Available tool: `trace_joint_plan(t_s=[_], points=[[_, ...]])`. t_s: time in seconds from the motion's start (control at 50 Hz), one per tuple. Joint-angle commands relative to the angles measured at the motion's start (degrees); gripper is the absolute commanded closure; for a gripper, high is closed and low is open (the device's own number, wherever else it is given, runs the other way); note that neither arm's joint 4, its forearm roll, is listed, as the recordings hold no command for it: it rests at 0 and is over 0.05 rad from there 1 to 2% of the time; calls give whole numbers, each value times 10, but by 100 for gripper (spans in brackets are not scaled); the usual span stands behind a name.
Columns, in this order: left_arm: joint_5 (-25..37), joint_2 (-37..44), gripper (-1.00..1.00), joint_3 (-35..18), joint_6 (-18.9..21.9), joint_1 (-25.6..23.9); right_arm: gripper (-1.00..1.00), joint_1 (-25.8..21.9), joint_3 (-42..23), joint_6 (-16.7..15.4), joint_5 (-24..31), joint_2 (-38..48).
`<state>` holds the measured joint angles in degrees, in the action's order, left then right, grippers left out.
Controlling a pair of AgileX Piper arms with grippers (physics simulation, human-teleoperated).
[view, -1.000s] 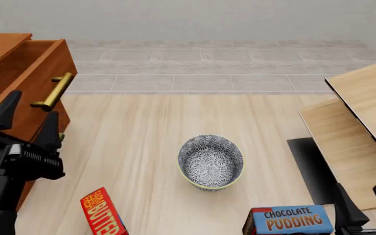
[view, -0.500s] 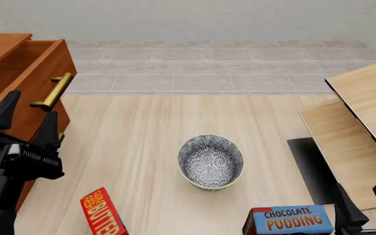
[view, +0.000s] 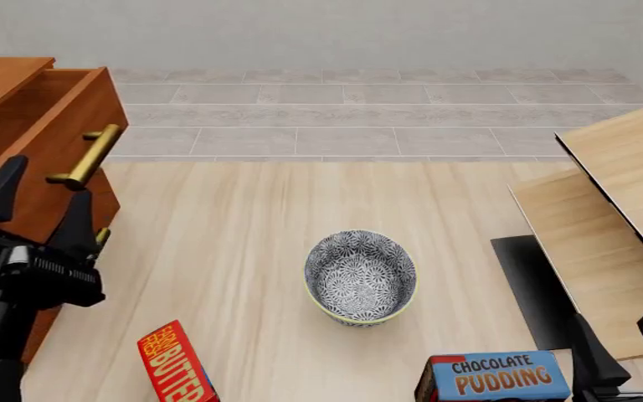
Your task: Close the top drawer of the cabinet.
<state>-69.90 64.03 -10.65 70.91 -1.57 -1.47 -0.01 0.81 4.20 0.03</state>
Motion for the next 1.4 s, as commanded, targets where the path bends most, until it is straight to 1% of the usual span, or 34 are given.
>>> trace_joint_plan(t_s=[0.02,0.56,0.9,1.1,1.2,1.4], points=[[0,1,-100,5,-2,19,-100,-1,0,-1,0,0],[0,14,-100,-4,2,31,-100,-2,0,-1,3,0],[0,12,-100,-1,5,40,-100,-2,0,-4,2,0],[0,18,-100,-10,9,46,-100,-3,0,-4,0,0],[0,20,-100,-12,2,54,-100,0,0,-5,-1,0],[0,24,-100,-16,7,57,-100,2,0,0,1,0]])
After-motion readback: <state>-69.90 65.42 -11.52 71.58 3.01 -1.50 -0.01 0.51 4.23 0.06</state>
